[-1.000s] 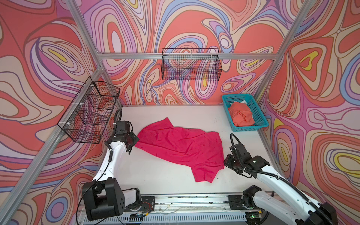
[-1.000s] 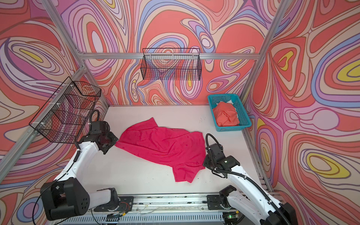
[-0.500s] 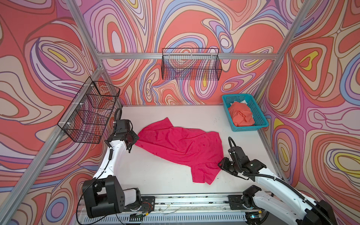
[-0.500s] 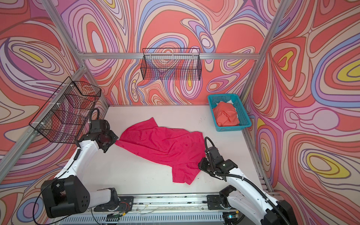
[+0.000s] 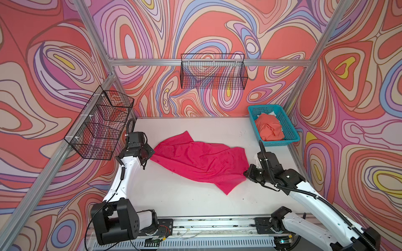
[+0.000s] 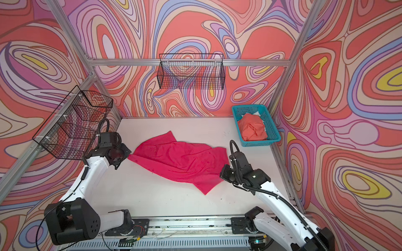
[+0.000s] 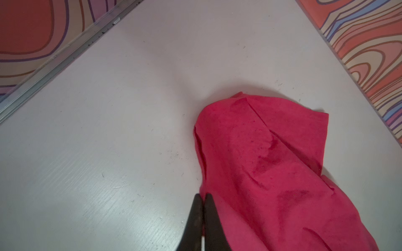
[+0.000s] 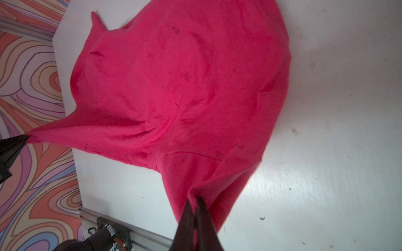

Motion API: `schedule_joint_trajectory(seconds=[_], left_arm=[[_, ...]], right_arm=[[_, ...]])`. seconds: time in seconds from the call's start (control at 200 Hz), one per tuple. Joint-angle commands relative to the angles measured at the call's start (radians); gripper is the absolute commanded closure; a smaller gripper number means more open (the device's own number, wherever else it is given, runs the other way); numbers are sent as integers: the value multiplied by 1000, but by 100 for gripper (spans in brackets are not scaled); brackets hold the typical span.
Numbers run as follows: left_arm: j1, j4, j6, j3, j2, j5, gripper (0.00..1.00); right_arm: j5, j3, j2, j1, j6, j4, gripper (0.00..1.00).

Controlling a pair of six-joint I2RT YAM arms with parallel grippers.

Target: Fold and stack the t-shirts

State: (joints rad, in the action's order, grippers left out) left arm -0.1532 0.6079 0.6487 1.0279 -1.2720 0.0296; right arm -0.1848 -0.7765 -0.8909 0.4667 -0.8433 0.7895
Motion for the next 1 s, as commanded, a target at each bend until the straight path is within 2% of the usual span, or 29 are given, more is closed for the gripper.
schedule_joint_trajectory(seconds=[0.0,0.21,0.315,0.366,0.446,0.546,0.606,0.661,0.811,0.916,0.996], left_arm=[[-5,-13,-10,45,-7,36,100],[-5,-8,-39,87,-4,72,100],[-5,-10,-55,105,-28,72,100],[-5,-13,-58,110,-46,69,100],[-4,-26,-59,107,-68,64,100],[-5,-35,-57,102,-87,52,100],[-5,-36,-59,103,-93,46,100],[-5,-38,-62,101,-95,51,100],[-5,-48,-64,90,-96,51,100],[-4,-54,-68,80,-93,70,100],[-5,-49,-87,88,-90,109,100]], right_arm=[[-40,-20,17,14,3,226,100],[-74,-61,6,19,3,257,100],[-59,-37,-85,18,64,182,100],[-11,-31,-149,19,97,131,100],[105,-46,-256,12,134,-5,79],[103,-112,-375,-3,152,-114,54],[84,-139,-392,-2,148,-124,48],[79,-125,-361,9,140,-118,47],[44,11,-215,80,83,-68,53],[35,155,-146,180,-28,-116,60],[58,223,-129,193,-68,-142,69]])
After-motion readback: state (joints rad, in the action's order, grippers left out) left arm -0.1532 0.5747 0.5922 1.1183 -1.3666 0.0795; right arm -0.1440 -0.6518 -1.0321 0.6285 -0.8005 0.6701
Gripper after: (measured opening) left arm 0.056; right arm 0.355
